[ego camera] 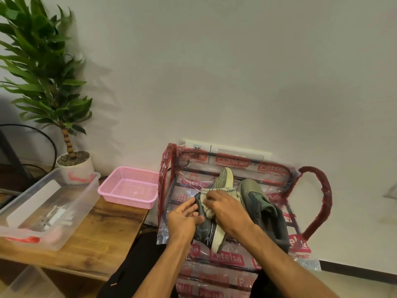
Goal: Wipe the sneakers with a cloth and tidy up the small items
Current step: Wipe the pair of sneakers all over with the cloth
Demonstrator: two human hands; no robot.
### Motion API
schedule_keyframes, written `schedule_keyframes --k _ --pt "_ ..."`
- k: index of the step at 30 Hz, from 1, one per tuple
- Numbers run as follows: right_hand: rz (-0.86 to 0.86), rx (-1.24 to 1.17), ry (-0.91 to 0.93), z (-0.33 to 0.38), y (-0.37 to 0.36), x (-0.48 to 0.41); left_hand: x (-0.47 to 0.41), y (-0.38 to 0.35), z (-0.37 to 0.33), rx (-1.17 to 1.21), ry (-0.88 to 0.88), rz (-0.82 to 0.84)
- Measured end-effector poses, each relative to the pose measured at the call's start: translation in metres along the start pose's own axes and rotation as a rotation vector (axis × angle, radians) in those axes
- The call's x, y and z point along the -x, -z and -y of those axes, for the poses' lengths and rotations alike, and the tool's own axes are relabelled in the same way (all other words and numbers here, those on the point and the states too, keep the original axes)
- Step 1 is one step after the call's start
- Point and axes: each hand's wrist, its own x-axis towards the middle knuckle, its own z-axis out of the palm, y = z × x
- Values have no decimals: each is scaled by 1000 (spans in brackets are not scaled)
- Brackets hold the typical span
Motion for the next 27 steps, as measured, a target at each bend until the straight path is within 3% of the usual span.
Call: schedule_keyframes --k 5,10,17,22,27 --pt "68 -16 165 -15 13 17 3 -5 3 22 3 2" --pt "53 127 44 -18 9 7 6 -8 -1 4 -3 25" --pt "-102 -119 -206 -15 3 27 -1 -6 -13 -15 45 76" --pt "-44 -69 15 0 3 36 -11 -14 -17 -73 102 23" --pt "-90 28 -120 -6 3 24 -9 -18 -20 -62 98 9"
